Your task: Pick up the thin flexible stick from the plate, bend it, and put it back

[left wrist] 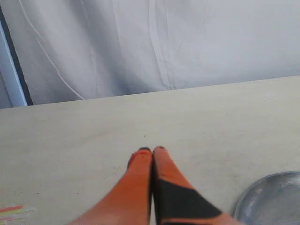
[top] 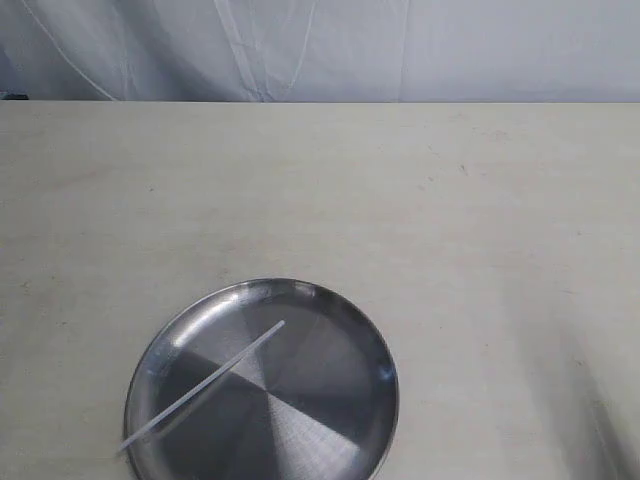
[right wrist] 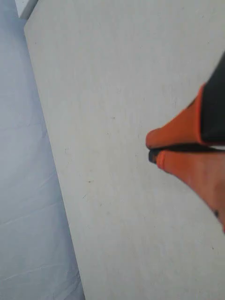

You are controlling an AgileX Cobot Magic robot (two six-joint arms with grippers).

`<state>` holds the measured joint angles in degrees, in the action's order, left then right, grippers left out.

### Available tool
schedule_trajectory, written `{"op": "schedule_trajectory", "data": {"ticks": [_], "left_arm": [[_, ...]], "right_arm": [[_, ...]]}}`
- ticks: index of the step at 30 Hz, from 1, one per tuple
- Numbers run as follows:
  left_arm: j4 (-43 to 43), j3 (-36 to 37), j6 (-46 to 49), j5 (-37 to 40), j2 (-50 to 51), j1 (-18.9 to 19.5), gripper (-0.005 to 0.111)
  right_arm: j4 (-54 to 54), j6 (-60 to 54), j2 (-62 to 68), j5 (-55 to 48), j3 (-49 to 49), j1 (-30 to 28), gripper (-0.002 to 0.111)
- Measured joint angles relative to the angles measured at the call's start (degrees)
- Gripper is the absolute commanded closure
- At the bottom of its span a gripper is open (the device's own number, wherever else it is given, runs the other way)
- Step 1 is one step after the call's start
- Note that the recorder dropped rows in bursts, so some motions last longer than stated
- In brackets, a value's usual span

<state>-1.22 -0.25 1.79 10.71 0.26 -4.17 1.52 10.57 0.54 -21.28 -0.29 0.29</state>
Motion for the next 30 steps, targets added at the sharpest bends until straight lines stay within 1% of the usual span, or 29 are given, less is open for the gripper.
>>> {"op": "schedule_trajectory", "data": {"ticks": [8,10,12,14,18,26,28,30], "left_arm": [[0.0,0.0,0.0,0.0,0.0,0.0,0.107],[0.0,0.0,0.0,0.0,0.0,0.0,0.107],[0.0,0.0,0.0,0.0,0.0,0.0,0.107],[0.0,0.0,0.0,0.0,0.0,0.0,0.107],[0.0,0.0,0.0,0.0,0.0,0.0,0.107],[0.0,0.0,0.0,-0.1,0.0,0.0,0.107],[-0.5,0.1,0.0,-1.8,0.0,0.0,0.107],[-4.7,0.2,-0.5,-7.4,0.0,0.0,0.107]], "right_arm": [[0.0,0.0,0.0,0.0,0.0,0.0,0.108],[0.1,0.0,0.0,1.9,0.1,0.0,0.108],[0.2,0.0,0.0,6.2,0.2,0.0,0.108],[0.2,0.0,0.0,13.3,0.2,0.0,0.108],[-6.0,0.4,0.0,22.1,0.2,0.0,0.108],[-8.1,0.6,0.0,23.5,0.2,0.0,0.108],[-8.4,0.6,0.0,23.5,0.2,0.0,0.108],[-9.2,0.6,0.0,23.5,0.2,0.0,0.108]]}}
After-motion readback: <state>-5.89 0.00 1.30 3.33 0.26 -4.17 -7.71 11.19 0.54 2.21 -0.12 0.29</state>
